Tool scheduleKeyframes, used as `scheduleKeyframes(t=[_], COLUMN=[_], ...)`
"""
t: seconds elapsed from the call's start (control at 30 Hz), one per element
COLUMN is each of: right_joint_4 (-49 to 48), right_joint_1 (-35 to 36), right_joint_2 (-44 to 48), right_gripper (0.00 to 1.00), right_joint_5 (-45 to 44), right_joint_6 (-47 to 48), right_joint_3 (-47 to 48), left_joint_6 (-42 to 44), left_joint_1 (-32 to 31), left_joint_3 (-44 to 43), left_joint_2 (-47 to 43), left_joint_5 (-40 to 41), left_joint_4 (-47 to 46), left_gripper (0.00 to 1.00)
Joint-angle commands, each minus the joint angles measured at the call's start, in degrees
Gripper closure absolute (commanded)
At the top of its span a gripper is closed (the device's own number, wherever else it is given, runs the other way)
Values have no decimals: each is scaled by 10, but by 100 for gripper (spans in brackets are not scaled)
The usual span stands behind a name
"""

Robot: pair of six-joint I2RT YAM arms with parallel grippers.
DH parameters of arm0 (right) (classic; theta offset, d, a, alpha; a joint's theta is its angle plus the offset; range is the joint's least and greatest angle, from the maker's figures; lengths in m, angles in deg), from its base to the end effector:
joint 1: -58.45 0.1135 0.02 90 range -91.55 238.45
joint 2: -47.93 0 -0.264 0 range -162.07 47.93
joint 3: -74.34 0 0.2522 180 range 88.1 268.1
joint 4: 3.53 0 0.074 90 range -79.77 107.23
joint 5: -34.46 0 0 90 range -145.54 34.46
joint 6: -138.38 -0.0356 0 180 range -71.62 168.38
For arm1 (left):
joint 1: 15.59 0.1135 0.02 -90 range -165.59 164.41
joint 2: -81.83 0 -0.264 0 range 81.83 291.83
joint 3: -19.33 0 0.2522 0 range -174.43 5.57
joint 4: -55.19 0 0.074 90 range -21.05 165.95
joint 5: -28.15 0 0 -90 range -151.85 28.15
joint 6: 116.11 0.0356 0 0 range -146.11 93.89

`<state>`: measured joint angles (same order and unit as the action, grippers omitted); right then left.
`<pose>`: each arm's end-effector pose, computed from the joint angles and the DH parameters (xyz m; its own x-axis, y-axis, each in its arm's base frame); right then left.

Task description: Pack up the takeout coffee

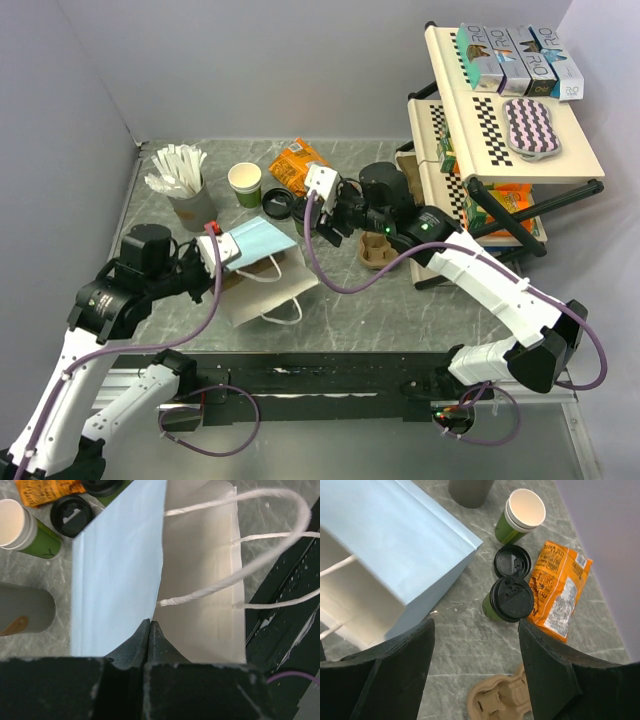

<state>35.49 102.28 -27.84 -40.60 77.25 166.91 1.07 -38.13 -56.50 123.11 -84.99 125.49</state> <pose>0.2078 0.2122 0.4013 0.1673 -0.4861 -0.8578 -0.8684 0.3392 -0.3616 0.1017 -0.0574 0.3683 -0.1845 0.5313 -0.8268 0.8221 0.5445 0.1665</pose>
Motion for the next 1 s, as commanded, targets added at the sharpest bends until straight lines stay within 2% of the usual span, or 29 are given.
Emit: scheduleKeyframes(t=[0.0, 0.2, 0.3, 0.4, 0.43, 0.5, 0.53, 0.57, 0.67, 0.73, 0.77, 0.8, 0.87, 0.97], right_joint_4=[14, 51, 103, 193, 221, 319, 343, 370, 374, 343, 336, 330, 309, 283], right_joint_1=[-2, -4, -26, -79, -101, -114, -117, -120, -123, -127, -126, -126, -128, -128], right_joint_2=[11, -10, -36, -96, -141, -198, -256, -284, -351, -365, -367, -367, -361, -337], right_gripper=[26, 25, 25, 27, 27, 26, 24, 23, 16, 16, 16, 16, 16, 15], right_joint_5=[46, 66, 116, 180, 196, 207, 211, 210, 198, 213, 215, 219, 222, 229], right_joint_6=[31, 64, 87, 121, 131, 160, 166, 171, 141, 97, 89, 73, 47, 25], right_joint_3=[49, 90, 132, 217, 279, 359, 429, 460, 510, 496, 492, 487, 471, 427], left_joint_6=[-53, -38, -6, 39, 49, 74, 80, 86, 73, 44, 33, 18, -42, -107], left_joint_1=[12, 31, 38, 46, 49, 58, 62, 69, 76, 80, 86, 88, 97, 127], left_joint_3=[-59, -78, -73, -62, -58, -54, -51, -47, -23, -2, 1, 2, -5, -38], left_joint_2=[15, 38, 39, 34, 29, 27, 26, 26, 29, 40, 42, 42, 42, 52], left_joint_5=[24, 62, 88, 117, 122, 135, 137, 143, 157, 161, 154, 138, 132, 103], left_joint_4=[-37, -36, -40, -34, -32, -28, -27, -29, -47, -51, -56, -62, -89, -94], left_gripper=[99, 99, 99, 99, 99, 99, 99, 99, 99, 77, 49, 38, 21, 12])
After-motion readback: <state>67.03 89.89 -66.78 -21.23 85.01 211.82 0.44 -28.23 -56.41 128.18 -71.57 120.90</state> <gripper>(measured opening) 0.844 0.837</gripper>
